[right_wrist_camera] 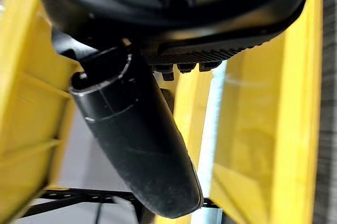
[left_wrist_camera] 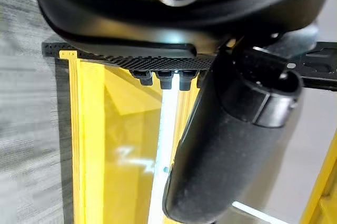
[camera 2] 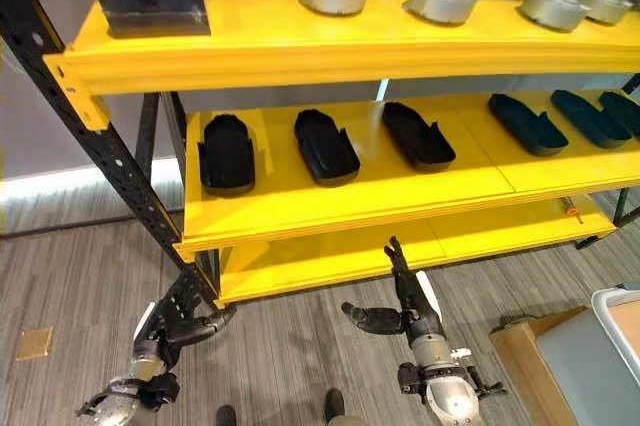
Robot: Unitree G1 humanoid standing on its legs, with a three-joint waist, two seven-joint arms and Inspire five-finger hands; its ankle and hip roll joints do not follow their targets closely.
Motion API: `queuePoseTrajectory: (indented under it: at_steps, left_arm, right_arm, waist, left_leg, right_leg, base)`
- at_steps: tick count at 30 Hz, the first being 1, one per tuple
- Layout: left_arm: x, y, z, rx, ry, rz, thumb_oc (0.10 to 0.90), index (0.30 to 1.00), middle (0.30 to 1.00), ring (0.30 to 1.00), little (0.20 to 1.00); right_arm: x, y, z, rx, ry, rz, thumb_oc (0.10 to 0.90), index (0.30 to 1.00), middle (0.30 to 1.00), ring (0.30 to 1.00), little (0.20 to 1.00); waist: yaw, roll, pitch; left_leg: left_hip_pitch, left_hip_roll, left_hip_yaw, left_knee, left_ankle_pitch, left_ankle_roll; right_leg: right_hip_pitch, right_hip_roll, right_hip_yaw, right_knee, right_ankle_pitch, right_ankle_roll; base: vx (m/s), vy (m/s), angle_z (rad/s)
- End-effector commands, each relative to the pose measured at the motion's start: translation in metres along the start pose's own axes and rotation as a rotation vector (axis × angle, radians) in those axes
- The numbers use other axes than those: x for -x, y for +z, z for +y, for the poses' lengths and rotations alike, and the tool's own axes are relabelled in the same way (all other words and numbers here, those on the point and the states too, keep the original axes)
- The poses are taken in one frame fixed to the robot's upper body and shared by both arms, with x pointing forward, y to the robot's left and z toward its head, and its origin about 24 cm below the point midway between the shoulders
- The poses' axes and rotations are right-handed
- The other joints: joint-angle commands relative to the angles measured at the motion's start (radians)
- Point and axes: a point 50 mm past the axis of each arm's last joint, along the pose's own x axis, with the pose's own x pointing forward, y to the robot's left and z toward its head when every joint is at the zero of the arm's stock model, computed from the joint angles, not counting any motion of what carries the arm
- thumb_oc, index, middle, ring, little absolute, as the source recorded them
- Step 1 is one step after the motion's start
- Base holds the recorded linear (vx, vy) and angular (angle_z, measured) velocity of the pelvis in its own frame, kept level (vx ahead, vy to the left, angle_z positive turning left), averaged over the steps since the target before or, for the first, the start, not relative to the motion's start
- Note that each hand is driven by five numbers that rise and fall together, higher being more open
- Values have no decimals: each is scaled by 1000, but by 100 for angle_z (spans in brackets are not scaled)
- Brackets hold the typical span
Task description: Move parts from the plastic box to the shelf.
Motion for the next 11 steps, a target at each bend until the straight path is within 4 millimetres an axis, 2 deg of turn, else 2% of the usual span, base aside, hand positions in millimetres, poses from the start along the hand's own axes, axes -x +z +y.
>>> queuePoseTrajectory:
  at_steps: [1,11]
  left_arm:
    - [-10,32,-4,-15,-54,-183,900,1000,1000,1000,1000]
    - [-13,36,-6,-37,-60,-202,900,1000,1000,1000,1000]
  right_arm:
    - [-15,40,-10,-3,-10,-234,900,1000,1000,1000,1000]
    - [-13,37,-3,-36,35,-216,900,1000,1000,1000,1000]
  waist:
    - [-5,-6,-83]
    - [-11,-2,-126]
  left_leg:
    - [-8,-7,-36,-3,-5,52]
    - [-4,-12,-37,-3,-6,54]
  right_leg:
    - [-23,-18,-47,72,-17,28]
    - [-13,-25,-32,63,-8,32]
  base:
    - [0,0,0]
    - [-40,14,0]
